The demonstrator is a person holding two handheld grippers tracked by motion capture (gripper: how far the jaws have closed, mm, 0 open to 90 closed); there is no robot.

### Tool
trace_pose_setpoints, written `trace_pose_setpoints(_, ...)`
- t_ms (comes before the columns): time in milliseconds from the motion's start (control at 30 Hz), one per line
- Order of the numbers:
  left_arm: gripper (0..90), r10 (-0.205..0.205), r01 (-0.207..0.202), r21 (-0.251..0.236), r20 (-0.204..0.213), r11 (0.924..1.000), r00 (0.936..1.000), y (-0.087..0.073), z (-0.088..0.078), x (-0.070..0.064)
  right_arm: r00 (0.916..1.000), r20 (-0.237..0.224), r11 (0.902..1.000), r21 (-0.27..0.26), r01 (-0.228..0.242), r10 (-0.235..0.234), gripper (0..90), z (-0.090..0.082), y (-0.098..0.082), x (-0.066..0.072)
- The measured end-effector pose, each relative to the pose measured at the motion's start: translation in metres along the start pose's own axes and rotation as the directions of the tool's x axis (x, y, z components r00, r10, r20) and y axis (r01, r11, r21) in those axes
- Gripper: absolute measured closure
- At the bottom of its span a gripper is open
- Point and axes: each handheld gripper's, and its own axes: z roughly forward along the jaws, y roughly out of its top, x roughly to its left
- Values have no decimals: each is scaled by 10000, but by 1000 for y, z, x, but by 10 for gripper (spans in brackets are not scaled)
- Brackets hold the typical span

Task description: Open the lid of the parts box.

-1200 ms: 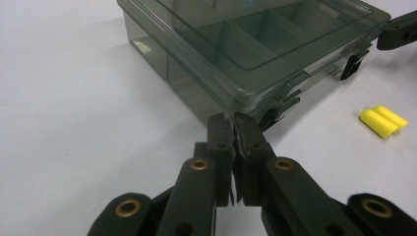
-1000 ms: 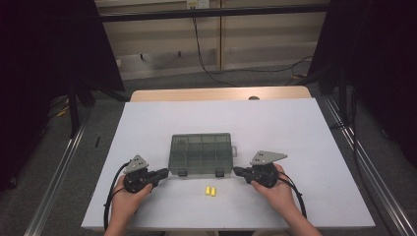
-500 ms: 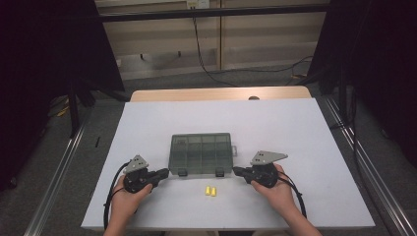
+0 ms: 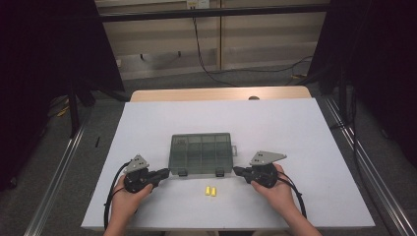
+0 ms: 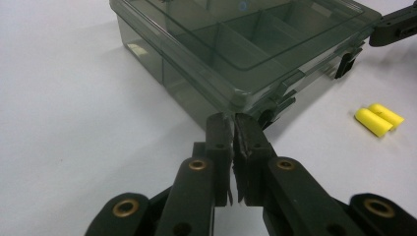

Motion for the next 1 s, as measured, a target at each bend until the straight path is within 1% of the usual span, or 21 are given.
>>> trace_pose_setpoints(133, 856, 0, 0, -5, -9, 10000, 10000, 0, 0, 0, 10000, 47, 10000, -60, 50, -50, 900, 0, 0, 0)
trace_pose_setpoints(200, 855, 9, -9, -8, -28, 10000, 10000, 0, 0, 0, 9996, 170, 9997, 4, 225, -225, 900, 1, -1, -1)
trace_pose_setpoints(267, 855, 11, -12, -8, -43, 10000, 10000, 0, 0, -1, 9997, 110, 9998, -33, 217, -217, 900, 2, -1, 0)
trace_pose_setpoints(333, 855, 50, -50, -15, -41, 10000, 10000, 0, 0, -1, 9994, 133, 9995, 1, 317, -317, 900, 2, 0, 1)
trace_pose_setpoints(400, 855, 55, -55, -3, -33, 10000, 10000, 0, 0, -1, 9997, 111, 9997, -28, 239, -238, 900, 2, -1, 1)
trace_pose_setpoints(433, 855, 73, -73, 19, -34, 10000, 10000, 1, 0, -1, 9994, 185, 9996, -33, 276, -276, 900, 2, -1, 1)
trace_pose_setpoints(600, 855, 62, -62, -34, -10, 10000, 10000, 1, 0, -1, 9995, 140, 9992, -263, 303, -299, 900, 0, 0, 1)
trace_pose_setpoints(733, 855, -4, 4, -264, 0, 9997, 10000, 2, -3, -1, 9999, 94, 9984, -540, 149, -144, 900, -1, 1, 1)
trace_pose_setpoints(1000, 853, 71, -73, -454, -38, 9989, 10000, 6, -5, -4, 10000, 35, 9959, -908, 30, -27, 900, -5, 4, 1)
